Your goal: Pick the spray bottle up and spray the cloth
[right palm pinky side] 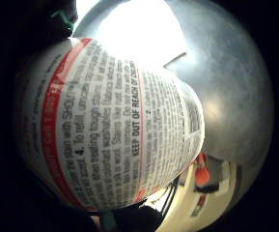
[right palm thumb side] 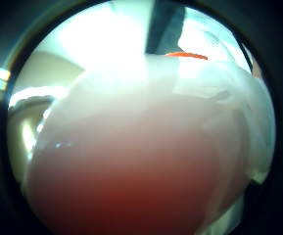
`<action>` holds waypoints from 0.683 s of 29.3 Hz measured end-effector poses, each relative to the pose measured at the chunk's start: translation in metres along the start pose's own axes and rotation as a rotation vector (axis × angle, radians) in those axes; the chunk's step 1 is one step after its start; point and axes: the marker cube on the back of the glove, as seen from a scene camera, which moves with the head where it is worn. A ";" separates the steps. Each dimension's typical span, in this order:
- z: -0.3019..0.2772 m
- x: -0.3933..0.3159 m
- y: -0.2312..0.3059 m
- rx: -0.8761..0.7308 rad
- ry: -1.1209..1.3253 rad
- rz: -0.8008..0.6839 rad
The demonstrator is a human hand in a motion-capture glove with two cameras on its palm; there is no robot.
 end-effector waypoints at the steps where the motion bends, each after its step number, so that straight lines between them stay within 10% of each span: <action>1: 0.008 0.018 0.009 0.057 0.020 -0.045; 20: 0.032 0.028 0.032 0.295 -0.179 -0.309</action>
